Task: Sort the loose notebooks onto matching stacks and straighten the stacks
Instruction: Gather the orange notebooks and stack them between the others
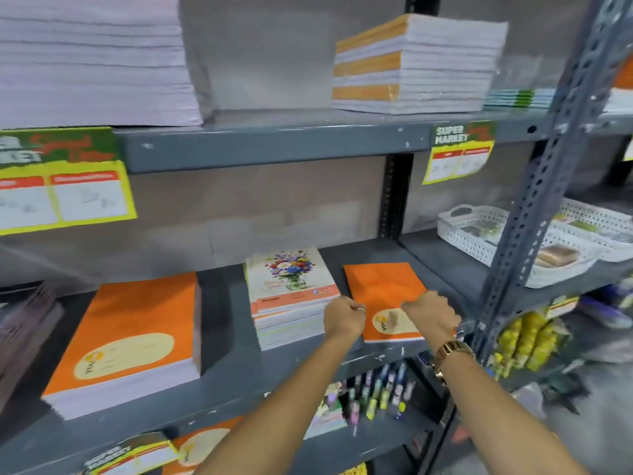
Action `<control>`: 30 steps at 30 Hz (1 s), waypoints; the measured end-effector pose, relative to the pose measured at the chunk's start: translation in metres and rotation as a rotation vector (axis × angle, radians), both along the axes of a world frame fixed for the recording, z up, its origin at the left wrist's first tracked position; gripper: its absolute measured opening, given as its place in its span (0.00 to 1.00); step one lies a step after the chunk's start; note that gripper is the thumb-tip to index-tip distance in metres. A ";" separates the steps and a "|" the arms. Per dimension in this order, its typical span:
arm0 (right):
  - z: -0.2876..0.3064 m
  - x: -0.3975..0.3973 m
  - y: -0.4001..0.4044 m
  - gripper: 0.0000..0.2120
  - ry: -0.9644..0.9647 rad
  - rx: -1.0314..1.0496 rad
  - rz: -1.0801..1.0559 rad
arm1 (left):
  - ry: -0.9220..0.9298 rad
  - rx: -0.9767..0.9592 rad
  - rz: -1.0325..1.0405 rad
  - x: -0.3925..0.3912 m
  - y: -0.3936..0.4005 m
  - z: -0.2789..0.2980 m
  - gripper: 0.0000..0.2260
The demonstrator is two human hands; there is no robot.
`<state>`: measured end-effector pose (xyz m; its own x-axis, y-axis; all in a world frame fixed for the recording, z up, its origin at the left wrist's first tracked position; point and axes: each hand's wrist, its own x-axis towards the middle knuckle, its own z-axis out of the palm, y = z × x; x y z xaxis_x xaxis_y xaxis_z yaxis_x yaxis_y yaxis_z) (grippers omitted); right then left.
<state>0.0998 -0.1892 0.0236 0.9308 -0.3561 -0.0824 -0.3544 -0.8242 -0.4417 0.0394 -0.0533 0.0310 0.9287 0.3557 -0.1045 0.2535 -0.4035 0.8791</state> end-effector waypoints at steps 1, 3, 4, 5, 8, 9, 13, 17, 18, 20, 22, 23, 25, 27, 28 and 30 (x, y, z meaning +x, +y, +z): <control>-0.004 0.004 -0.005 0.29 0.074 -0.006 -0.024 | 0.108 -0.001 -0.013 0.006 -0.006 -0.004 0.14; -0.014 0.012 -0.013 0.35 0.190 -0.008 -0.036 | 0.278 -0.089 -0.025 0.012 -0.017 -0.011 0.19; -0.018 0.014 -0.016 0.38 0.222 -0.015 -0.028 | 0.316 -0.176 -0.016 0.013 -0.022 -0.012 0.20; -0.021 0.018 -0.018 0.40 0.241 -0.022 -0.021 | 0.338 -0.272 0.006 0.015 -0.026 -0.012 0.20; -0.023 0.025 -0.023 0.42 0.269 -0.034 -0.020 | 0.335 -0.581 0.137 0.020 -0.031 -0.006 0.16; -0.024 0.028 -0.025 0.40 0.276 -0.017 -0.024 | 0.339 -0.652 0.175 0.022 -0.031 -0.004 0.12; -0.028 0.036 -0.032 0.19 0.087 0.197 -0.078 | 0.381 -0.793 0.175 0.024 -0.024 -0.004 0.04; -0.019 0.043 -0.036 0.17 -0.047 0.376 -0.158 | 0.277 -0.785 0.148 0.025 -0.031 0.006 0.11; -0.015 0.043 -0.035 0.17 -0.080 0.389 -0.170 | 0.254 -0.778 0.126 0.025 -0.033 0.011 0.11; -0.001 0.043 -0.032 0.17 -0.143 0.404 -0.187 | 0.188 -0.764 0.087 0.024 -0.032 0.025 0.11; 0.014 0.043 -0.027 0.17 -0.205 0.429 -0.179 | 0.121 -0.754 0.068 0.024 -0.028 0.038 0.12; 0.022 0.042 -0.021 0.17 -0.240 0.440 -0.164 | 0.078 -0.752 0.073 0.023 -0.023 0.045 0.12; 0.039 0.041 -0.009 0.16 -0.314 0.473 -0.134 | -0.006 -0.734 0.109 0.020 -0.013 0.057 0.12; 0.053 0.039 0.010 0.16 -0.354 0.512 -0.102 | -0.072 -0.719 0.166 0.015 0.005 0.068 0.09; 0.059 0.038 0.019 0.16 -0.361 0.533 -0.091 | -0.096 -0.703 0.197 0.014 0.013 0.069 0.08; 0.067 0.030 0.045 0.16 -0.359 0.584 -0.047 | -0.135 -0.616 0.271 0.009 0.035 0.070 0.08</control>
<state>0.1302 -0.1443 0.0903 0.9210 -0.3878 0.0376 -0.1327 -0.4030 -0.9055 0.0481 -0.0178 0.1009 0.8345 0.4900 -0.2521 0.1473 0.2424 0.9589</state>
